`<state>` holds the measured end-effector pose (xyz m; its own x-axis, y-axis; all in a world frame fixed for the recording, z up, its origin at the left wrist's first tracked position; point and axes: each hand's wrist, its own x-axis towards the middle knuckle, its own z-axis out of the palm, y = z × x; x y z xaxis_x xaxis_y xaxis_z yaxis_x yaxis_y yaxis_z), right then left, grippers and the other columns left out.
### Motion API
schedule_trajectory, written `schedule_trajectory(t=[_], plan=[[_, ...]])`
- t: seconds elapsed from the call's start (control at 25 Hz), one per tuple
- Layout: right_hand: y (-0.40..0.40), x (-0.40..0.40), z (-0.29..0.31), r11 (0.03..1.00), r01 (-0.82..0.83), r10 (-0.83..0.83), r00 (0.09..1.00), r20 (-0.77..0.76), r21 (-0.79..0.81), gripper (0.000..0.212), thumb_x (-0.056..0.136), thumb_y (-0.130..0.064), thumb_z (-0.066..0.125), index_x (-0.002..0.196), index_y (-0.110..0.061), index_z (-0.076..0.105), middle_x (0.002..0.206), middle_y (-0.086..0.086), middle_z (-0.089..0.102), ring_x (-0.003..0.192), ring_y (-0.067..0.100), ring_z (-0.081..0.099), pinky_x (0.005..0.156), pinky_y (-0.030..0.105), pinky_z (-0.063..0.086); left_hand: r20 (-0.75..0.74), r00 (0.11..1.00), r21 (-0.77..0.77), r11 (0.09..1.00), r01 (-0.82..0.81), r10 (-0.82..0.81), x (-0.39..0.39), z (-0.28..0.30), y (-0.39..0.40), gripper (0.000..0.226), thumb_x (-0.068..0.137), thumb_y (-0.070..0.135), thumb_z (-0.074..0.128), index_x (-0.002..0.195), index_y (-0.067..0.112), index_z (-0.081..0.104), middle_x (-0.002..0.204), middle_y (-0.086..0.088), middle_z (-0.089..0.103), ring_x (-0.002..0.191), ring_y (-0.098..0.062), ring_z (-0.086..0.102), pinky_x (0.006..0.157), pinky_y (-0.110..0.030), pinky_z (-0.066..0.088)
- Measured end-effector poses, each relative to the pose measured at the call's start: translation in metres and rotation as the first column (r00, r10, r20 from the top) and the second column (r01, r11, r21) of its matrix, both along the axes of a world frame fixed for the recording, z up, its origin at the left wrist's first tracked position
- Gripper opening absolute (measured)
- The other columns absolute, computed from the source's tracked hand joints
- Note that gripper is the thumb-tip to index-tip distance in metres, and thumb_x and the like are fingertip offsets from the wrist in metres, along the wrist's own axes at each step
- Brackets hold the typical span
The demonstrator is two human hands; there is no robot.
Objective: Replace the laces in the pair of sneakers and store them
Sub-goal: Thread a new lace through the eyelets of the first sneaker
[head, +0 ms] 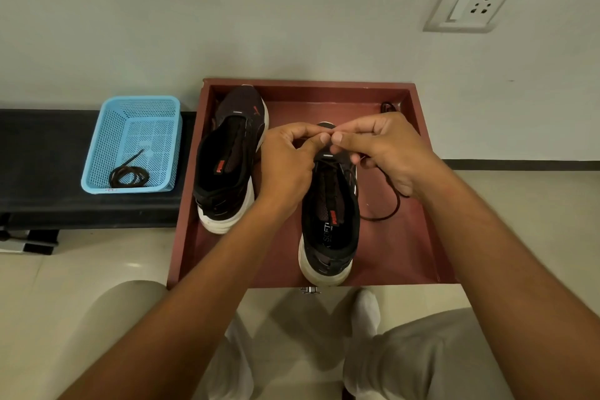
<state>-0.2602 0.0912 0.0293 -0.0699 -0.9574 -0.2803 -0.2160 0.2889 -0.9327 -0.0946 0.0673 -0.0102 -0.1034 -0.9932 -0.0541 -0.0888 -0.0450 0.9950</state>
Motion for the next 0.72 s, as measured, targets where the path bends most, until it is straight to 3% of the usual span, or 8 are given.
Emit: schedule_trajectory(t=[0.16, 0.32, 0.44, 0.6, 0.72], plan=[[-0.003, 0.002, -0.004, 0.998, 0.050, -0.054, 0.995, -0.079, -0.048, 0.011, 0.088, -0.013, 0.080, 0.096, -0.007, 0.080, 0.080, 0.004, 0.077, 0.055, -0.003, 0.059, 0.055, 0.011, 0.042, -0.007, 1.000, 0.030, 0.999, -0.021, 0.022, 0.006, -0.003, -0.004, 0.009, 0.092, 0.009, 0.074, 0.095, 0.014, 0.080, 0.084, 0.000, 0.078, 0.076, -0.014, 0.073, 0.076, -0.041, 0.062], [-0.004, -0.001, -0.010, 0.992, 0.107, -0.115, 0.982, -0.147, -0.062, 0.007, 0.089, -0.011, 0.078, 0.089, -0.005, 0.080, 0.077, 0.002, 0.076, 0.052, -0.005, 0.058, 0.059, 0.010, 0.043, 0.263, 0.963, 0.020, 0.997, -0.075, 0.067, 0.020, -0.009, 0.006, 0.003, 0.092, 0.024, 0.074, 0.095, 0.022, 0.075, 0.086, 0.008, 0.074, 0.078, -0.004, 0.068, 0.075, -0.027, 0.057], [-0.002, 0.001, -0.021, 0.995, 0.096, -0.102, 0.966, -0.238, -0.036, 0.012, 0.088, -0.017, 0.077, 0.080, -0.010, 0.080, 0.077, -0.003, 0.077, 0.062, -0.006, 0.062, 0.072, 0.023, 0.047, 0.464, 0.885, 0.114, 0.994, -0.005, -0.048, 0.025, -0.019, 0.032, 0.030, 0.082, 0.050, 0.079, 0.092, 0.023, 0.070, 0.081, 0.008, 0.070, 0.074, -0.005, 0.068, 0.067, -0.028, 0.057], [0.001, 0.010, -0.036, 0.991, 0.129, -0.115, 0.947, -0.300, 0.026, 0.016, 0.087, -0.022, 0.076, 0.073, -0.015, 0.079, 0.076, -0.001, 0.077, 0.085, 0.018, 0.073, 0.083, 0.039, 0.059, 0.538, 0.838, 0.112, 0.993, 0.032, -0.088, 0.024, -0.026, 0.040, 0.029, 0.076, 0.043, 0.084, 0.090, 0.022, 0.070, 0.077, 0.007, 0.068, 0.069, -0.006, 0.066, 0.067, -0.035, 0.061], [0.004, 0.014, -0.042, 0.990, 0.133, -0.108, 0.938, -0.329, 0.054, 0.014, 0.087, -0.023, 0.076, 0.074, -0.019, 0.079, 0.073, -0.006, 0.076, 0.066, 0.002, 0.065, 0.069, 0.030, 0.053, 0.523, 0.851, 0.056, 0.998, 0.007, -0.035, 0.022, -0.030, 0.040, 0.019, 0.079, 0.037, 0.080, 0.089, 0.022, 0.072, 0.075, 0.008, 0.069, 0.068, -0.005, 0.066, 0.066, -0.029, 0.059]])
